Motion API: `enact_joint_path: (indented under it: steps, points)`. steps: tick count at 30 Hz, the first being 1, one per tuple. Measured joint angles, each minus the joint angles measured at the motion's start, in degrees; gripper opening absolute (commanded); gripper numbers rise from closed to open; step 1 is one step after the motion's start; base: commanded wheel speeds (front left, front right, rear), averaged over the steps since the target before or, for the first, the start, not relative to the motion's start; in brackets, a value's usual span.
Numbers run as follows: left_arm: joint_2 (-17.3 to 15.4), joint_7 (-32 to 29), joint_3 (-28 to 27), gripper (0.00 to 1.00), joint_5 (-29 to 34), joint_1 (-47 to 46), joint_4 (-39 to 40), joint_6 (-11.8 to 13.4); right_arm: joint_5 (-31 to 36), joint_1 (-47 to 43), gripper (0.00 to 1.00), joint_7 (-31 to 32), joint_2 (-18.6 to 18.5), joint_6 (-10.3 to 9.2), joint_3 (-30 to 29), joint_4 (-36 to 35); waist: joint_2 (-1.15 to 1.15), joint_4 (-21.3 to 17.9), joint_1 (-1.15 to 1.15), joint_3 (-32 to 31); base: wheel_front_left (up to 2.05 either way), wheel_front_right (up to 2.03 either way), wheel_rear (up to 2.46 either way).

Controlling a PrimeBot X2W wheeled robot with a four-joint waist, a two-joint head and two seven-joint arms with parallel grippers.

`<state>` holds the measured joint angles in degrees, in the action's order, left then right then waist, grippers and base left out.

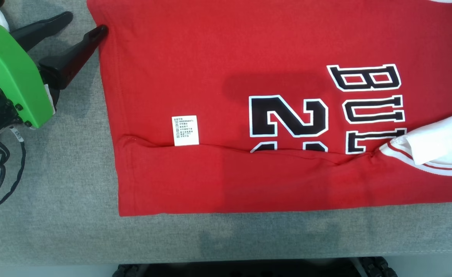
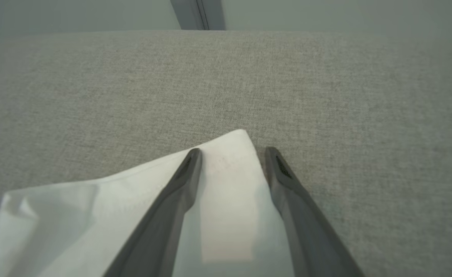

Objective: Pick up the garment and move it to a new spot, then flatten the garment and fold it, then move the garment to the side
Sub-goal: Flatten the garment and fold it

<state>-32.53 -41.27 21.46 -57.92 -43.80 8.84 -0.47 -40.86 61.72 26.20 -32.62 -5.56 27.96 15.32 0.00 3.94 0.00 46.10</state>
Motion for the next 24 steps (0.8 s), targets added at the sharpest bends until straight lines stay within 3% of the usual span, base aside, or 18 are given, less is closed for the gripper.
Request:
enact_joint_path:
  steps: [1, 24]
  points:
    - [0.18, 0.04, 0.02, 1.0, 0.0, -0.08, -0.19, -0.03, 0.0, 0.1, 0.0, -0.02, 0.13, 0.0, 0.03, 0.33, 0.0, 0.06, 0.0, -0.04, 0.0, 0.0, 0.0]
    - [-1.46, -1.34, -3.5, 1.0, -5.47, -1.49, -4.86, -1.1, -1.07, 1.29, 0.0, -2.58, 4.19, 3.86, 0.93, 5.77, 0.0, -2.27, 0.0, -1.17, 0.0, 0.0, 0.0]
